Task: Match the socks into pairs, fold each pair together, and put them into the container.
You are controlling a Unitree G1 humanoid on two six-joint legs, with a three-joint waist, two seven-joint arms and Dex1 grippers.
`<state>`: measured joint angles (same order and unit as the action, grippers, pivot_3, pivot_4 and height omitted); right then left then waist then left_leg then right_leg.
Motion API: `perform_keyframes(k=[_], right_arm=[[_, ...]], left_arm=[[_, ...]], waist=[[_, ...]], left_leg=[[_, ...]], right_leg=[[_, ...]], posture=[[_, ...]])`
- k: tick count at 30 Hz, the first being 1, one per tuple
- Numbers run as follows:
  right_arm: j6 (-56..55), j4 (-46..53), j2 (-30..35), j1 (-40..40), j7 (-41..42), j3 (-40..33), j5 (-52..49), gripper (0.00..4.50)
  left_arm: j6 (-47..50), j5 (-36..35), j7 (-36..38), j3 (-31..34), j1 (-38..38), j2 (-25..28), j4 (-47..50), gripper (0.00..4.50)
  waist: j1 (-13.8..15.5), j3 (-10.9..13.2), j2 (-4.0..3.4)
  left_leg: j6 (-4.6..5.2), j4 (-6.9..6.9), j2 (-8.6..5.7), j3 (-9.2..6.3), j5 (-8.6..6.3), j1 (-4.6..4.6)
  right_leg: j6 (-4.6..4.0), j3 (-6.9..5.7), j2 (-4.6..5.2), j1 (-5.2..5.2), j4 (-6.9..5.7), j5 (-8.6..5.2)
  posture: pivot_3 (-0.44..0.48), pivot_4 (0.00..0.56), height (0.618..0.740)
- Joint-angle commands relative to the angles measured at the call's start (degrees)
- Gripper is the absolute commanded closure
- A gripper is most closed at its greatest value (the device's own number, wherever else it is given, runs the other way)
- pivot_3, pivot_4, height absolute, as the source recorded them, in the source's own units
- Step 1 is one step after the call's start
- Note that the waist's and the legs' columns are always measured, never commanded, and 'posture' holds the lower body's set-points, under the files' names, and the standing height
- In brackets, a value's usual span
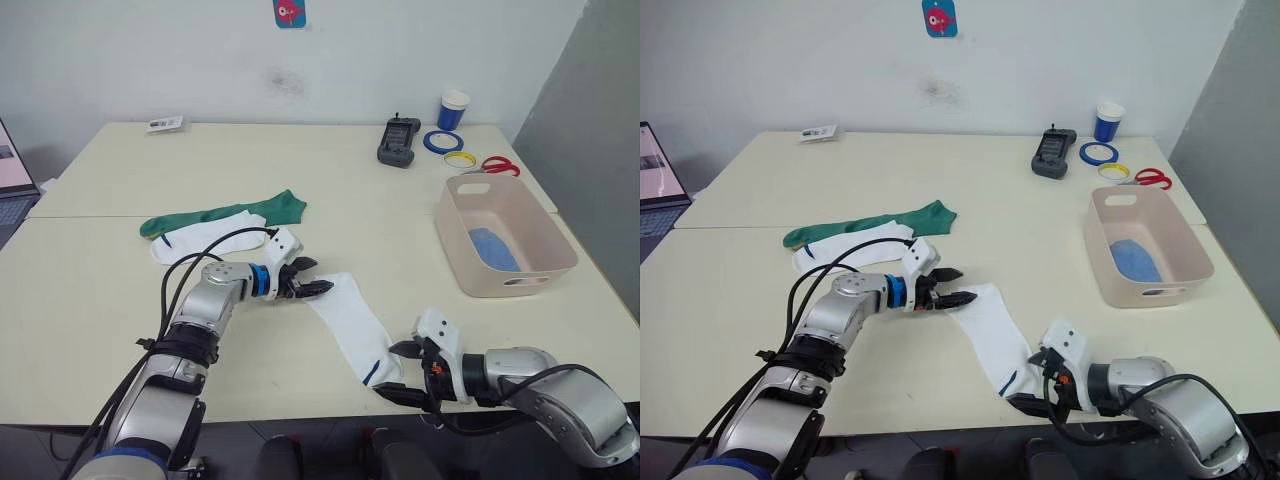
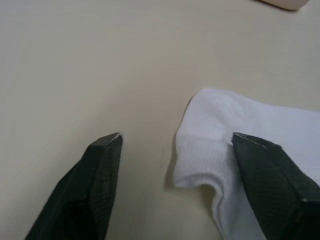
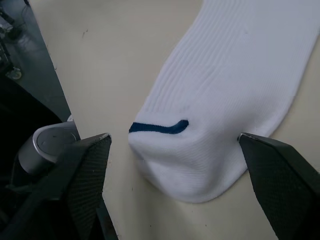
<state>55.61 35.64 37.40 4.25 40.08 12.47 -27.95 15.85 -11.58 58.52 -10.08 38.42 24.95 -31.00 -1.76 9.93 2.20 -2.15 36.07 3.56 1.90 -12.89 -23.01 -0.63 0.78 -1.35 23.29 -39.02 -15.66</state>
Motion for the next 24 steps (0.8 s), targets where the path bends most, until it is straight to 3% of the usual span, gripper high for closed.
perform_keyframes(k=[1,8,9,18,24], right_arm=[[-2.6,0.4,1.4,-0.6,0.7,0.8,1.0,1.65],[-10.9,-1.9,5.4,0.4,3.3,2.1,5.8,4.25],[-11.7,-2.4,5.7,0.8,3.8,2.1,6.2,4.48],[-22.3,-12.3,9.9,10.9,13.6,2.4,10.7,4.48],[-34.7,-29.3,8.8,22.7,22.4,6.5,17.1,4.48]], left_arm=[[0.6,-0.3,2.3,0.6,-0.5,0.9,3.5,2.17],[2.0,-0.4,2.4,1.7,-5.3,2.6,8.8,4.48],[2.3,-0.5,2.4,1.8,-5.8,2.8,9.4,4.5],[11.8,-3.8,-2.9,6.8,-16.3,6.3,27.2,4.5],[23.3,-8.0,-12.3,12.9,-29.1,6.5,47.3,4.5]], waist=[[0.0,0.0,0.0],[-0.1,0.0,0.0],[0.0,0.0,0.0],[-0.1,0.0,0.0],[-0.1,0.0,0.03]], left_leg=[[0.0,0.0,0.0,0.0,0.0,0.0],[0.0,0.0,0.01,-0.01,0.0,0.02],[0.0,0.0,0.02,-0.01,0.0,0.01],[0.0,-0.01,0.05,-0.05,0.0,0.06],[0.0,-0.02,0.07,-0.09,0.0,0.09]], right_leg=[[0.0,-0.02,0.0,0.0,0.0,0.0],[0.0,0.01,0.0,0.0,0.0,0.0],[0.0,0.01,0.0,0.0,0.0,0.0],[0.0,0.06,0.06,0.0,-0.02,0.0],[-0.01,0.08,0.2,-0.01,-0.02,0.0]], posture=[[0.0,0.15,0.74],[0.0,0.15,0.74],[0.0,0.15,0.74],[0.0,0.15,0.74],[0.0,0.15,0.74]])
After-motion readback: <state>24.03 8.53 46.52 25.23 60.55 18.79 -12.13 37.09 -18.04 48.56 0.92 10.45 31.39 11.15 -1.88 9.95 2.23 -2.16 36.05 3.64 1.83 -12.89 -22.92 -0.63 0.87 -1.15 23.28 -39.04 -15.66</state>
